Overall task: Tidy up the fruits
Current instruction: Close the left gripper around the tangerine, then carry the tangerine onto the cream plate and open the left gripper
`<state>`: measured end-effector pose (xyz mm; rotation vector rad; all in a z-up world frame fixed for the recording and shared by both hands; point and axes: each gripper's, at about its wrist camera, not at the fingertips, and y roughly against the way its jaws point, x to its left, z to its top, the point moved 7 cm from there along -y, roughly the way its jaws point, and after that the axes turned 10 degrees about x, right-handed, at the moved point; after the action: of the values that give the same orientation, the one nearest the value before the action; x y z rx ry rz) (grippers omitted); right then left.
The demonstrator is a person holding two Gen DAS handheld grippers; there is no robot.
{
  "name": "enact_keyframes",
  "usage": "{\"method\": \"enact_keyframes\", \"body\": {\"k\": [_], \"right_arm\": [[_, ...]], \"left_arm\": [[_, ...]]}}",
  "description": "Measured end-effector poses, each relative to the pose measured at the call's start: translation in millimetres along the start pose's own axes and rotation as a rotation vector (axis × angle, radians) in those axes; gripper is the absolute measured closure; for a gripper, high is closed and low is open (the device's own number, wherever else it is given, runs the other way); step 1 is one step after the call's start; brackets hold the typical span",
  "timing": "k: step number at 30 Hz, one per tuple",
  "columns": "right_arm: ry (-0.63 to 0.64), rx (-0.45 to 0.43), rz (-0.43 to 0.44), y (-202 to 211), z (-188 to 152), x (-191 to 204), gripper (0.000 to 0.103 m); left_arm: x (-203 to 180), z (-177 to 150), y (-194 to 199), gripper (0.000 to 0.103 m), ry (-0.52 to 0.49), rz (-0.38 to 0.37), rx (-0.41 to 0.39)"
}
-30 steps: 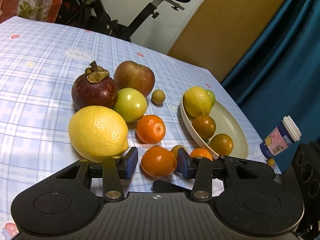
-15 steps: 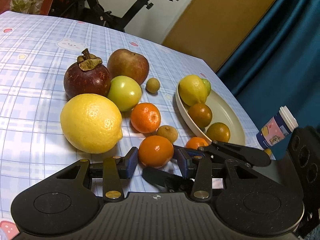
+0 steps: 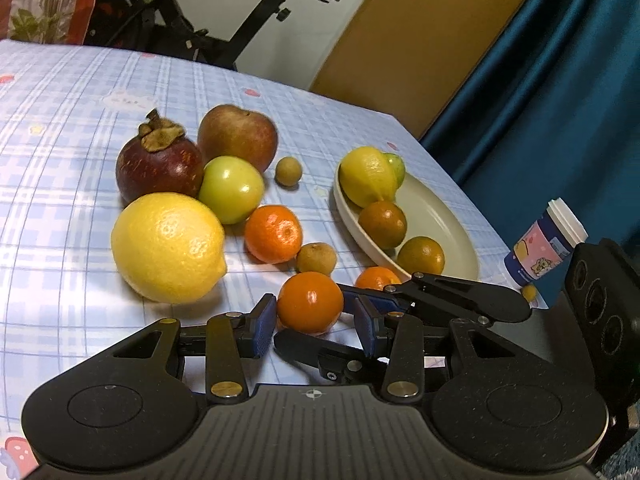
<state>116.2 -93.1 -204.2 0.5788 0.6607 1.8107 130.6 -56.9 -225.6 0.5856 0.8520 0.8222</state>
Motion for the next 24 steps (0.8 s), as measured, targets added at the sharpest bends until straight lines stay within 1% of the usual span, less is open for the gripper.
{"method": "enact_keyframes", "body": {"k": [4,11,17,24], "right_arm": [[-0.007,-0.046,-0.001,11.4,2.5,-2.3,0.058],[-0.039,-0.106,-0.022,33.4,2.4,-12.6,0.058],[-0.105,-0.153,-0.050,51.5,-0.4,-32.2,0.058],[-0.216,-0.177,-0.070,62.5,-9.0,-65.0,0.058]], "left_arm": [[-14.3,3.7,3.9,0.059,-0.063,0.031,-0.019],[-42.2,16.7,1.7,0.059,-0.147,0.048,-0.021],[-69.8,32.2,-14.4,0.059,-0.219,0.062,0.007],[-88.0,42.6,-43.0,0.059,-0.239,0.071,0.055]]}}
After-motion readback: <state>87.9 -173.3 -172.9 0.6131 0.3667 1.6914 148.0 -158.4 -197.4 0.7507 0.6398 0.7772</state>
